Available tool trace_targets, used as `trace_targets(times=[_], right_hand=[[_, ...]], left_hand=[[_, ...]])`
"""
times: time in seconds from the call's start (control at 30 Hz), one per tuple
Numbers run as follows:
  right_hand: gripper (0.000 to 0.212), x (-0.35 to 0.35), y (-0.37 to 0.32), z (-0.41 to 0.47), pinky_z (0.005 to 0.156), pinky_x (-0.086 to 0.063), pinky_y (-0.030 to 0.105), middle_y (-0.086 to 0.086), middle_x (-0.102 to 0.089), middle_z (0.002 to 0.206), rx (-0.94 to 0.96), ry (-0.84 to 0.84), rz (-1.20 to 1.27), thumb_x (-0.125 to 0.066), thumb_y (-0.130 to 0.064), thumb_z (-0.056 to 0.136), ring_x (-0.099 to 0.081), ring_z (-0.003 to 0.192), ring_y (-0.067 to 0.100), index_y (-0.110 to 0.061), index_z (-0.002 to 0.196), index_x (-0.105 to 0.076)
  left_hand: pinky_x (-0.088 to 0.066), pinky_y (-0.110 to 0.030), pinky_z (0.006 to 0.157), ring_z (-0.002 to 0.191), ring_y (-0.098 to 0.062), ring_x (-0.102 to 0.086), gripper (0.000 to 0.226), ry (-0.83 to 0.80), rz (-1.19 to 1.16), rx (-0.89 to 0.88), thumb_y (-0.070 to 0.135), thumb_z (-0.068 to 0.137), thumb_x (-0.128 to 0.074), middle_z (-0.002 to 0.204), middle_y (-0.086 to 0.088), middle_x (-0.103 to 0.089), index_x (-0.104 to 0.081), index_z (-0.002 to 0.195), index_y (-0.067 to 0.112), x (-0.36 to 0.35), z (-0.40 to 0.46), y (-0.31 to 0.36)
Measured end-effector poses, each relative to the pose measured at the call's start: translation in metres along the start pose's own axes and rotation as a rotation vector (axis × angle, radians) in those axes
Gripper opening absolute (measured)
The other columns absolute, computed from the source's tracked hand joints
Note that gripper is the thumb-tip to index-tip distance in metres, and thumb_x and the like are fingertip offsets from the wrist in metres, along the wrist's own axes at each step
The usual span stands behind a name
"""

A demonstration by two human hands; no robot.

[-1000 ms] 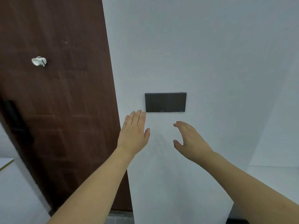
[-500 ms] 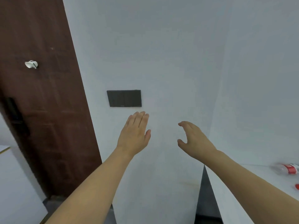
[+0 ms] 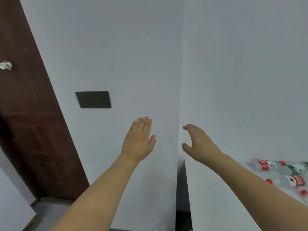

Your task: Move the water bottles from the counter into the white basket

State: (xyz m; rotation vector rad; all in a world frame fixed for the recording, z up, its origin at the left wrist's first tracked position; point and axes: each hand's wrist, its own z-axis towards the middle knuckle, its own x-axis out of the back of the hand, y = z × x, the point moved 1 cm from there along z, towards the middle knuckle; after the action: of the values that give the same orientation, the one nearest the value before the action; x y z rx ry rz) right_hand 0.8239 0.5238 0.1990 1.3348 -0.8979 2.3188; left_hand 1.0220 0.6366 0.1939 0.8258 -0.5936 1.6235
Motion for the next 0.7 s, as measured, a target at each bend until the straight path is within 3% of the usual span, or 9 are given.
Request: trace_targets(times=[0.17, 0.3, 0.53, 0.7], right_hand=[[0.060, 0.037, 0.069, -0.033, 0.109, -0.020, 0.022, -0.001, -0.035, 0.153, 0.006, 0.016, 0.013, -0.056, -0.022, 0.091, -0.028, 0.140, 0.017, -0.013, 0.146, -0.035], [0.059, 0.071, 0.132, -0.060, 0.108, -0.022, 0.022, -0.001, -0.036, 0.152, 0.040, -0.008, 0.002, -0.056, -0.022, 0.091, -0.029, 0.140, 0.017, -0.013, 0.146, -0.036], [0.059, 0.113, 0.212, -0.088, 0.110, -0.023, 0.025, 0.000, -0.035, 0.152, -0.004, -0.033, 0.019, -0.056, -0.021, 0.091, -0.029, 0.140, 0.018, -0.012, 0.146, -0.036], [0.059, 0.127, 0.257, -0.103, 0.111, -0.021, 0.024, 0.001, -0.036, 0.152, 0.002, -0.029, 0.019, -0.057, -0.021, 0.091, -0.028, 0.141, 0.018, -0.012, 0.146, -0.036]], left_hand=[[-0.041, -0.051, 0.111, 0.135, -0.039, -0.046, 0.054, 0.029, 0.025, -0.006, 0.020, 0.093, -0.066, 0.144, -0.020, -0.051, -0.051, 0.138, -0.003, -0.009, 0.007, 0.079], [-0.035, -0.046, 0.116, 0.139, -0.035, -0.040, 0.053, 0.015, 0.002, 0.081, 0.023, 0.096, -0.061, 0.149, -0.018, -0.046, -0.047, 0.142, -0.002, -0.023, 0.008, 0.148], [-0.036, -0.044, 0.114, 0.139, -0.035, -0.041, 0.053, -0.046, -0.002, 0.070, 0.021, 0.095, -0.061, 0.149, -0.018, -0.046, -0.048, 0.141, -0.002, -0.045, 0.011, 0.234], [-0.030, -0.038, 0.117, 0.144, -0.029, -0.032, 0.056, -0.071, -0.040, 0.091, 0.027, 0.099, -0.055, 0.155, -0.013, -0.038, -0.040, 0.147, 0.003, -0.073, 0.028, 0.282]])
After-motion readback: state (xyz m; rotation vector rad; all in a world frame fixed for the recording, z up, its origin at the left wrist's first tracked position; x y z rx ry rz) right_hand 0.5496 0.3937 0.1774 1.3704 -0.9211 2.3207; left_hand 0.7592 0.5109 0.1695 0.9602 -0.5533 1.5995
